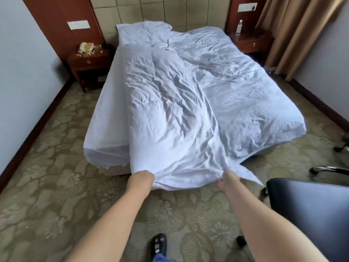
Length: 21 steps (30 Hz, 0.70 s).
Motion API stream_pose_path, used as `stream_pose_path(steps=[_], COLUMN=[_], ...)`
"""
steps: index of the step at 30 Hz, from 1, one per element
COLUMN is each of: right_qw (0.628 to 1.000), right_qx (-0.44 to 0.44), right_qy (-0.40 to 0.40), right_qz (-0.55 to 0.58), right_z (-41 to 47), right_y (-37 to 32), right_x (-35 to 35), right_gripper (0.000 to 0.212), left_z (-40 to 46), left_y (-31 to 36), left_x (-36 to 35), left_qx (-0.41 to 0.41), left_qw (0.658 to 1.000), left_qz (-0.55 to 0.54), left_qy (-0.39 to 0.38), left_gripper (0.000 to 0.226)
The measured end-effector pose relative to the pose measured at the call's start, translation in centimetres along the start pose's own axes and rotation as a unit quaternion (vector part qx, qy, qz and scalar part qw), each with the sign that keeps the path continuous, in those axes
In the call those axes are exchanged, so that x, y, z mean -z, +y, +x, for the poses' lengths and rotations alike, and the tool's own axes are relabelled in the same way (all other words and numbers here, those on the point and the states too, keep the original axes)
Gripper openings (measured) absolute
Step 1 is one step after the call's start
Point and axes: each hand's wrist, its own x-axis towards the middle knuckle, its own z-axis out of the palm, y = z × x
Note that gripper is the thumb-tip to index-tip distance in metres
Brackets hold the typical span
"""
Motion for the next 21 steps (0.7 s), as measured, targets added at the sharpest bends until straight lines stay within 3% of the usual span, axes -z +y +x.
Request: stream_pose_path(steps=[4, 8, 10, 14, 15, 18, 21], right_qw=[0.960, 0.919, 0.918, 0.935, 0.936, 0.949, 0.974], right_qx=[-0.198, -0.266, -0.265, -0.207, -0.194, -0.135, -0.040], right_qy=[-0.182, -0.268, -0.268, -0.226, -0.222, -0.189, -0.155], right_qz=[0.083, 0.115, 0.122, 0.178, 0.195, 0.213, 0.159], right_z=[-3.7, -4.3, -4.4, -5.4, -5.4, -5.4, -7.2], right_y=[2.9, 5.2, 5.1, 3.8, 3.6, 1.7, -1.3], right_x=[-5.0, -8.9, -9.8, -9.9, -9.9, -9.6, -8.8], right_gripper=[0.069, 0.086, 0.080, 0.023, 0.018, 0.032, 0.023], left_z=[0.6, 0.6, 0.7, 0.8, 0.9, 0.6, 0.0], left_y=[1.5, 1.6, 1.0, 0.1, 0.1, 0.3, 0.5], left_x=[1.5, 1.7, 1.4, 1.6, 1.8, 2.3, 1.8], left_qx=[0.009, -0.002, -0.007, -0.019, -0.021, -0.031, -0.027], left_qw=[1.000, 1.000, 1.000, 1.000, 1.000, 0.999, 0.994], left_qz=[-0.001, 0.010, 0.006, -0.007, -0.018, -0.035, -0.077], left_qy=[-0.019, -0.005, -0.002, -0.006, -0.005, 0.007, 0.074], left_gripper=[0.037, 0.038, 0.036, 0.033, 0.033, 0.027, 0.017])
